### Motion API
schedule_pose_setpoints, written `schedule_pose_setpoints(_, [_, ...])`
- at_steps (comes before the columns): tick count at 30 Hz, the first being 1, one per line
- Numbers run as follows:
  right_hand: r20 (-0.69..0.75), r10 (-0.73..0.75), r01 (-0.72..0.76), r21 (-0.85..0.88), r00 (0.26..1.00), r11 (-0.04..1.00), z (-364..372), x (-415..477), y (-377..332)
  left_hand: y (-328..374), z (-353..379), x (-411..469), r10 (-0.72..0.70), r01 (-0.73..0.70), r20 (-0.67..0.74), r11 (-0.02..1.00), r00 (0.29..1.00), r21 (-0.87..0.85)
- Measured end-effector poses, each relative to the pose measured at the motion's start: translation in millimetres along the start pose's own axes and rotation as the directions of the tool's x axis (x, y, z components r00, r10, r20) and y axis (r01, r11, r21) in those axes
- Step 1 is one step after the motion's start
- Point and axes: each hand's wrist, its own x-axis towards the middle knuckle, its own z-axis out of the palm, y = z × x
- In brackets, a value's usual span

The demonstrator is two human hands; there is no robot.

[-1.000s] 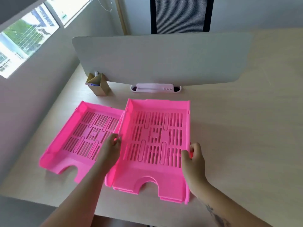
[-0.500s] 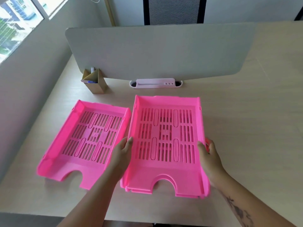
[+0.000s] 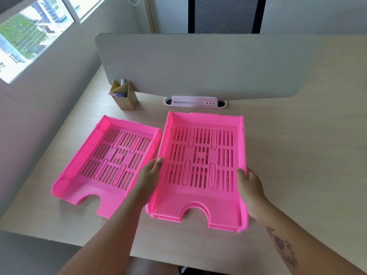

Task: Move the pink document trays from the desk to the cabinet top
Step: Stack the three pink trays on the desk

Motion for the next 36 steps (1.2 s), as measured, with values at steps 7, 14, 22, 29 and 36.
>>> schedule_pose_setpoints(7, [0.119, -0.069, 0.075, -0.048, 0.99, 0.996, -15.6, 7.1, -1.3, -3.1, 9.0, -6.4, -0.027, 0.045, -0.12, 0.989, 0.992, 0.144])
schedule_pose_setpoints(14, [0.096, -0.043, 0.05, -0.065, 0.994, 0.997, -7.6, -15.6, 22.2, -28.9, 11.1, -29.3, -0.089, 0.1, -0.164, 0.993, 0.982, 0.06])
schedule_pose_setpoints(22, [0.146, -0.139, 0.144, -0.019, 0.979, 0.989, -15.5, -10.2, 19.4, -29.4, 6.6, -31.5, -0.022, 0.057, -0.222, 0.987, 0.975, 0.153])
schedule_pose_setpoints(29, [-0.023, -0.744, 0.667, -0.426, 0.668, 0.611, 5.8, -5.7, -29.8, -22.3, -54.2, -35.5, 0.201, -0.044, -0.364, 0.917, 0.91, 0.396])
schedule_pose_setpoints(36, [0.309, -0.729, 0.783, -0.095, 0.61, 0.615, 133.2, -68.2, -93.8, -39.8, -144.6, -9.7, 0.161, 0.062, -0.48, 0.907, 0.863, 0.416])
